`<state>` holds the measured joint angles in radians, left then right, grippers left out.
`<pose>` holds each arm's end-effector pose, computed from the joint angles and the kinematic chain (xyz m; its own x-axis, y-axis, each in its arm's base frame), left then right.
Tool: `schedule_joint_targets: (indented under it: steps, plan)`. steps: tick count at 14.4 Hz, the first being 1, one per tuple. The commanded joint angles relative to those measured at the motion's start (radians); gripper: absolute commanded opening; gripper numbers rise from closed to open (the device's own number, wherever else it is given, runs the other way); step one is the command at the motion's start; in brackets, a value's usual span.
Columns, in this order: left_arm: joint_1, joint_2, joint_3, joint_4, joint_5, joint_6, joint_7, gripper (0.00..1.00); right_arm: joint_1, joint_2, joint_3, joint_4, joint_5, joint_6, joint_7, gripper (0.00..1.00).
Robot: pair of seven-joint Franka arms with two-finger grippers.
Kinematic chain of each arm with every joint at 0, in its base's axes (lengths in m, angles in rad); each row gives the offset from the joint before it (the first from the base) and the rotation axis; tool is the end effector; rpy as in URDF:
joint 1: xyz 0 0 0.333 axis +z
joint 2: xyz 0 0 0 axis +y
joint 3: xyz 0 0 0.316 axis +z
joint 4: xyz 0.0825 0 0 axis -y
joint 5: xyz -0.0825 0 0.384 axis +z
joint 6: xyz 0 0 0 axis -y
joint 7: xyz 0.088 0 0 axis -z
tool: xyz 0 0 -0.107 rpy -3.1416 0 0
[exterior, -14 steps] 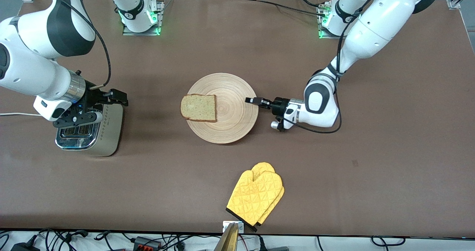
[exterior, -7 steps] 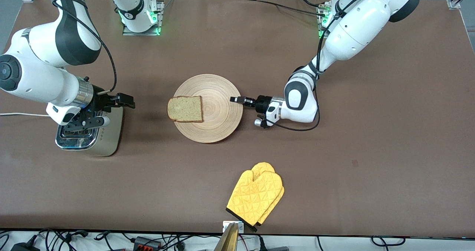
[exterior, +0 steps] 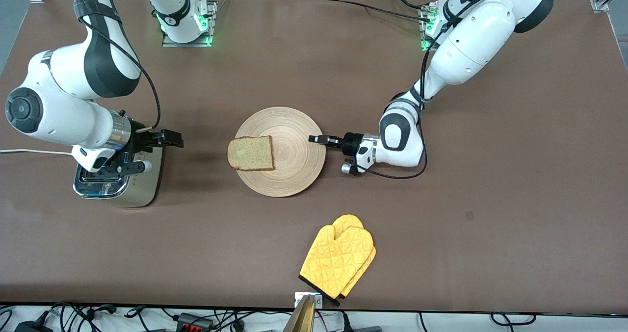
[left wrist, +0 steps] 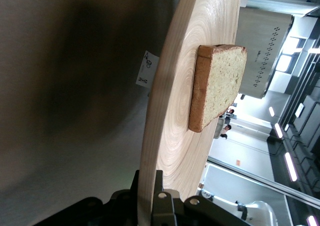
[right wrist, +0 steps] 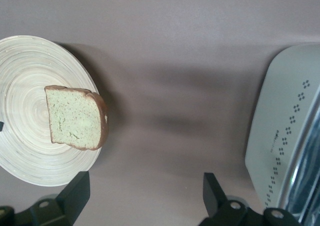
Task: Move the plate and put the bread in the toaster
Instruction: 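Release the plate with the left gripper while the right gripper reaches the bread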
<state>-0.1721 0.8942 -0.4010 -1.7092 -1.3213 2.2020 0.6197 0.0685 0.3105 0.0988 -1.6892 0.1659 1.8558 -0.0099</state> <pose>0.5345 -0.3642 0.1072 0.9504 -0.1593 -0.2670 0.1890 -0.3855 0.9031 0.6207 0.1126 0.4077 0.9811 0.1282 -0.1451 0.1010 -0.9782 -0.1814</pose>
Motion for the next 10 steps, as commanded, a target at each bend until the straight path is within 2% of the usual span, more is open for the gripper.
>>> schedule_joint_targets:
  steps: [1,4,6,8,10]
  plan:
    - [0.011,0.0,0.001,0.005,0.037,-0.024,0.02,0.01,0.011,0.033,0.002,0.002,0.029,0.046,0.002,1.0]
    - [0.003,-0.001,-0.001,0.003,0.037,-0.024,0.008,0.08,0.013,0.051,0.002,0.0,0.032,0.071,0.001,1.0]
    - [0.0,0.0,0.001,0.0,0.036,-0.022,-0.006,0.25,0.013,0.07,0.002,0.002,0.029,0.079,0.001,1.0]
    - [0.002,-0.001,0.001,-0.007,0.037,-0.024,-0.024,0.31,0.019,0.07,0.002,0.002,0.029,0.08,0.001,1.0]
    - [0.017,-0.004,0.002,-0.02,0.043,-0.027,-0.023,0.32,0.033,0.07,0.001,0.002,0.024,0.08,0.001,1.0]
